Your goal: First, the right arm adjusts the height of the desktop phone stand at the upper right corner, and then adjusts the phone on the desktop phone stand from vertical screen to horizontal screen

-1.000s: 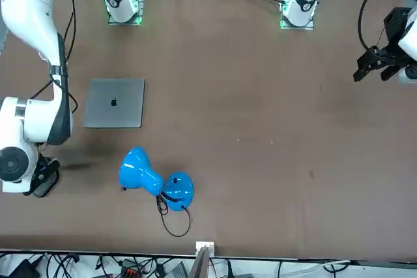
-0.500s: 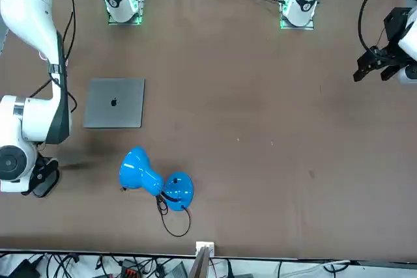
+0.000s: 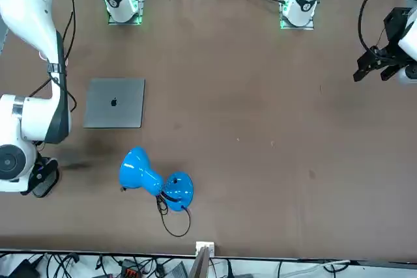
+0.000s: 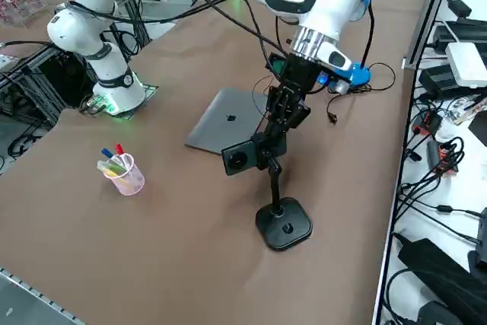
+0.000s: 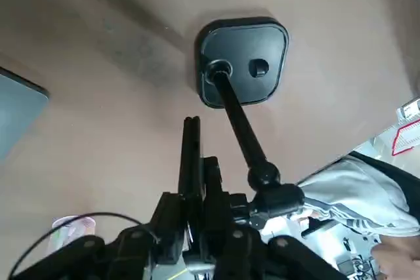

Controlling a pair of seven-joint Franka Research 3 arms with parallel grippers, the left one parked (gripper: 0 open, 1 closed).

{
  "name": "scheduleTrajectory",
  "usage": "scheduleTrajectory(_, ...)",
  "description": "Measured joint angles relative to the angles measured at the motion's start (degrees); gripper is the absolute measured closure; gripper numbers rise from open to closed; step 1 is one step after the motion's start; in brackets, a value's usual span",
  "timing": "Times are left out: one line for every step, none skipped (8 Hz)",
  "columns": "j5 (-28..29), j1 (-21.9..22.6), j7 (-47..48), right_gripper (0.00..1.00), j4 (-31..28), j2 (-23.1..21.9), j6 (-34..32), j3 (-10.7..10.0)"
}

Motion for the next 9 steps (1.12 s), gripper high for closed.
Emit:
scheduleTrajectory(0.0,0.0,0.0,0.84,0.0,-0.1,0.0,0.0)
scheduleTrajectory(0.1,0.0,0.0,0.84,0.0,-0.1,0.0,0.0)
scheduleTrajectory(0.1,0.0,0.0,0.84,0.0,-0.1,0.0,0.0)
scheduleTrajectory(0.1,0.0,0.0,0.84,0.0,-0.3,0.0,0.0)
scheduleTrajectory(0.1,0.0,0.0,0.84,0.0,-0.8,-0.3,0.0)
scheduleTrajectory(0.2,0.0,-0.3,0.83,0.0,-1.3,-0.6,0.0)
scheduleTrajectory(0.2,0.0,-0.5,0.82,0.0,-2.0,-0.9,0.0)
scheduleTrajectory(0.2,0.0,-0.6,0.81,0.0,-2.5,-1.0,0.0)
scheduleTrajectory(0.2,0.0,-0.7,0.8,0.0,-2.6,-1.0,0.0)
